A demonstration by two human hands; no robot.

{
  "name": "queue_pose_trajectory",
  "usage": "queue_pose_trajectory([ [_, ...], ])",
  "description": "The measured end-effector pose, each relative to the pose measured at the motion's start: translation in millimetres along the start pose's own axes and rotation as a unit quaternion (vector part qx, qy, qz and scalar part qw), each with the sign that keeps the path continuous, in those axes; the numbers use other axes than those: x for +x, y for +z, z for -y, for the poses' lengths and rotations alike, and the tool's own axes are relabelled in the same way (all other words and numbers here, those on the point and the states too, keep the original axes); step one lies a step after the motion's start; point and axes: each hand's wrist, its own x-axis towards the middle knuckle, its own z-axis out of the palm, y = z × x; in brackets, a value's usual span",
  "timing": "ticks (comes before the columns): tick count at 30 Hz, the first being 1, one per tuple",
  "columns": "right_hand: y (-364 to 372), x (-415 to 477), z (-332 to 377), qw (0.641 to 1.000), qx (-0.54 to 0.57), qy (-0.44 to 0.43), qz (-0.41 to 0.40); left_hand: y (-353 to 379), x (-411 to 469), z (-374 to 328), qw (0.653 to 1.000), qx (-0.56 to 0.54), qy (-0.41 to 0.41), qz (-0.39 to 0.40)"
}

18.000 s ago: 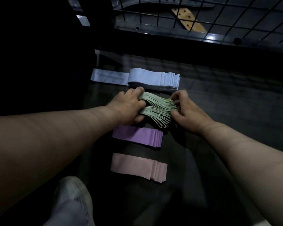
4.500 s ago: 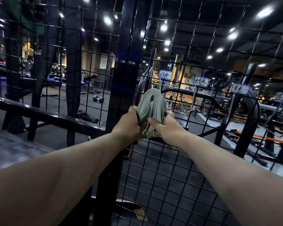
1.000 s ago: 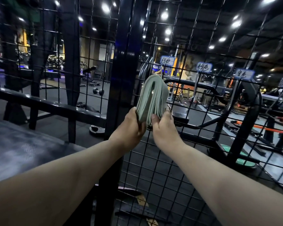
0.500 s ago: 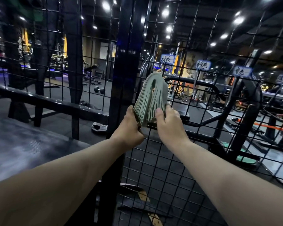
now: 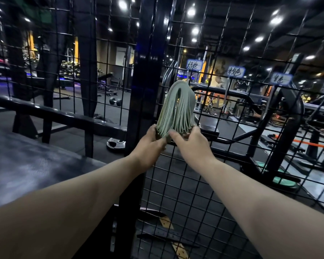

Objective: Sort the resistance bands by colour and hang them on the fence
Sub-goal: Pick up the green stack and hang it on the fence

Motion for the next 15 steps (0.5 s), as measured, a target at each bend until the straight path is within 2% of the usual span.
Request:
queue_pose_trajectory([
  [6, 1.3, 7.7, 1.0, 0.993, 0.108, 0.041, 0.015, 4.8, 2.4, -0.5, 1.0, -0.009, 0.003, -0.002],
  [15, -3.1, 4.2, 2.1, 0.991, 0.122, 0.047, 0.034, 4.4, 11.4, 5.9, 0.995, 0.078, -0.008, -0.062],
])
